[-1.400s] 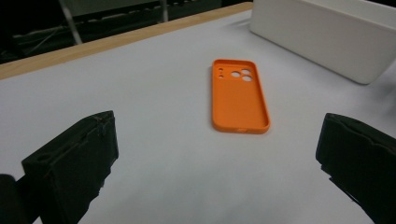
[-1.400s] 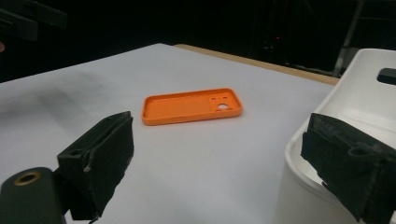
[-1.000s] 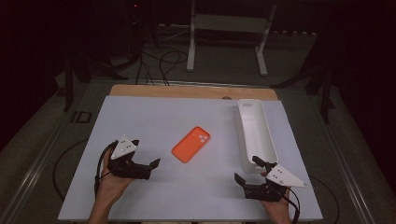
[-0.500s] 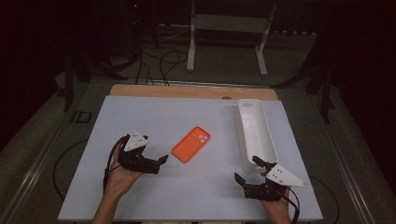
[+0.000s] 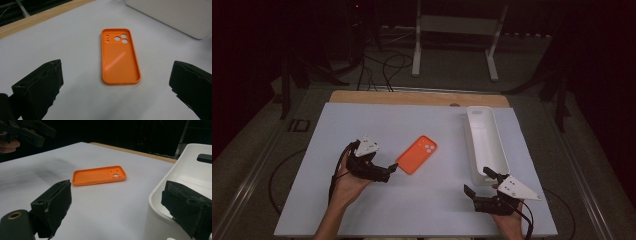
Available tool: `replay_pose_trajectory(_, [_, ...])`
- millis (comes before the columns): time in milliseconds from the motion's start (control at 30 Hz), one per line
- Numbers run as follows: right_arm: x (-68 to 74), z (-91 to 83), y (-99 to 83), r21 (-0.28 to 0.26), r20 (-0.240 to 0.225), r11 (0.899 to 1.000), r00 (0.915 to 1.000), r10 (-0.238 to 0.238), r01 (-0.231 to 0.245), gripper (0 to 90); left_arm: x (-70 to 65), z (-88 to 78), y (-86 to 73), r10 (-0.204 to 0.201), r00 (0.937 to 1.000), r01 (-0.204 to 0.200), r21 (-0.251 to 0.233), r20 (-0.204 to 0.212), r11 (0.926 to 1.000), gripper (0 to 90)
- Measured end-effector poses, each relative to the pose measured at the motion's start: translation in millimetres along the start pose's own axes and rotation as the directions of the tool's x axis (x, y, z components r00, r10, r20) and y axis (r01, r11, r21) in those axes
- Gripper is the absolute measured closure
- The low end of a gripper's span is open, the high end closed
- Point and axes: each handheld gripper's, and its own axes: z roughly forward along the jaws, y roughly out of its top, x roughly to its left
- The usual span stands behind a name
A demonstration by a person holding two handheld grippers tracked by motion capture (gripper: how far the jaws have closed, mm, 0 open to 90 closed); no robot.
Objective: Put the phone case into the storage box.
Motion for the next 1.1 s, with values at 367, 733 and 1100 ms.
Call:
replay_pose_trajectory(367, [-0.8, -0.9, 0.1, -0.002, 0.006, 1.000, 1.0000, 0.003, -0.003, 9.0, -1.0, 10.3, 6.6, 0.011, 0.9999, -0.011, 0.022, 0.005, 0.9997, 0.0])
replay_pose_trajectory(733, [-1.9, -1.8, 0.2, -0.003, 0.013, 1.000, 0.9999, 0.005, -0.005, 9.0, -1.1, 23.0, 11.4, 0.019, 0.9998, -0.019, 0.057, 0.010, 0.9982, 0.0])
replay_pose_trajectory(1100, [-2.1, -1.8, 0.3, -0.003, 0.016, 1.000, 0.9999, 0.003, -0.003, 9.0, -2.3, 31.5, 15.7, 0.024, 0.9997, -0.024, 0.083, 0.010, 0.9963, 0.0])
